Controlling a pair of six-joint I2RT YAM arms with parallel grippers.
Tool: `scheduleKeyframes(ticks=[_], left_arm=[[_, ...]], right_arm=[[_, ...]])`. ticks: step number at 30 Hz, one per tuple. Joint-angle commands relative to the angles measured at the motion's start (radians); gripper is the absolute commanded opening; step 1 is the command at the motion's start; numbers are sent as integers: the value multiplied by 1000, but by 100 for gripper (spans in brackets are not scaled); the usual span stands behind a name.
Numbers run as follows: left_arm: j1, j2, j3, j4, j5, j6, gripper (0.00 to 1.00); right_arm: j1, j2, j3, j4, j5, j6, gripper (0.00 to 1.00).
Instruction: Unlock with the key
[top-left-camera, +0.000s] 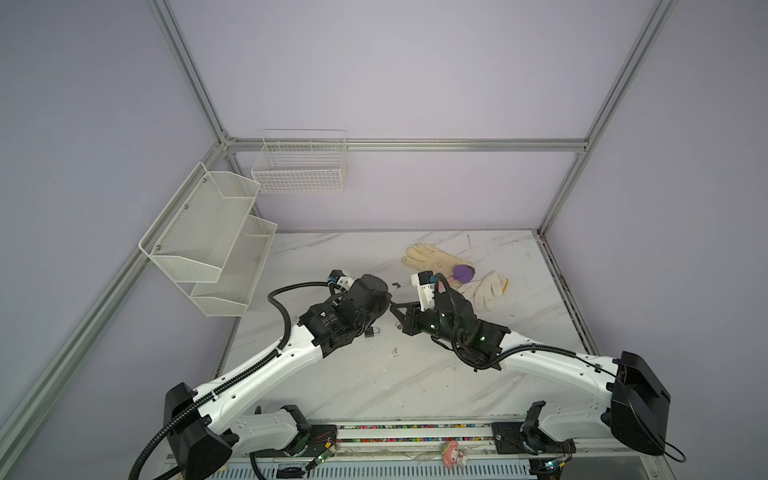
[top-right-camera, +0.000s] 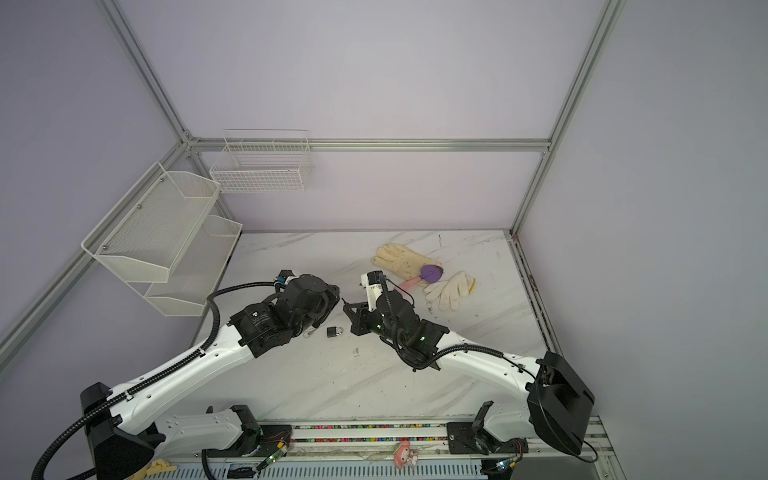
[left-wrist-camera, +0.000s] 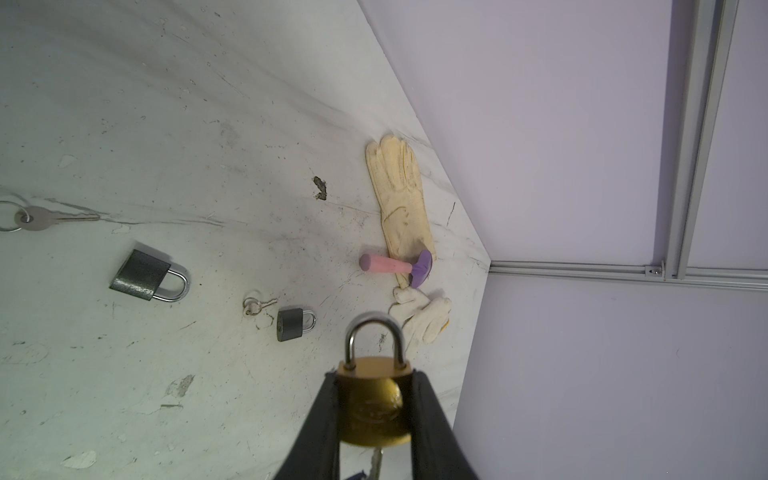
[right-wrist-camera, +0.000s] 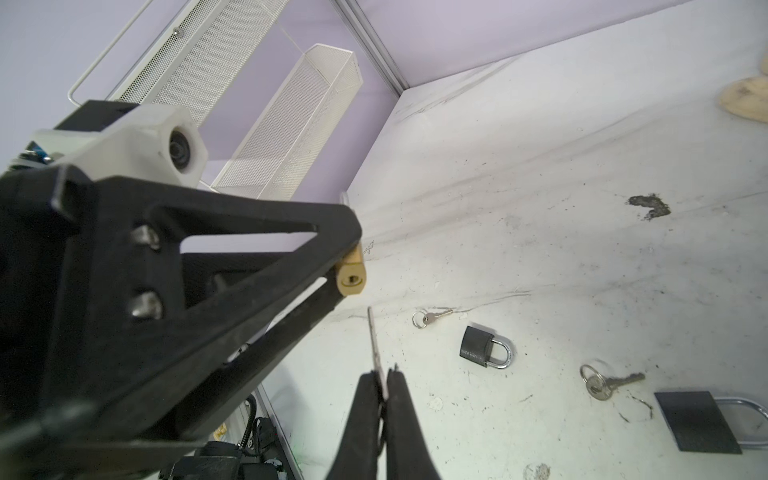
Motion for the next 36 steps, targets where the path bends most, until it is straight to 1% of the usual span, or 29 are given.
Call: scheduleKeyframes(ticks=[1,6,19,23,26,36], left_arm=[[-2,-12,-1,17,-19,22,0],[-1,-3,5,21,-5,20,0],[-2,-5,8,27,-7,23,0],[-2,2,10,34,-1,24,0],[-2,4,13,42,3,24,0],[-3,17,18,47,17,32,0]], right_arm=[[-3,-11,24,14,20,-10,0],[-3,17,63,12,18,-19,0],[-2,33,51,40,14,-5,0],[-3,33,72,26,10,-9,0],[-2,62,65,38,6,0,0],[-3,58,96,40,6,-6,0]])
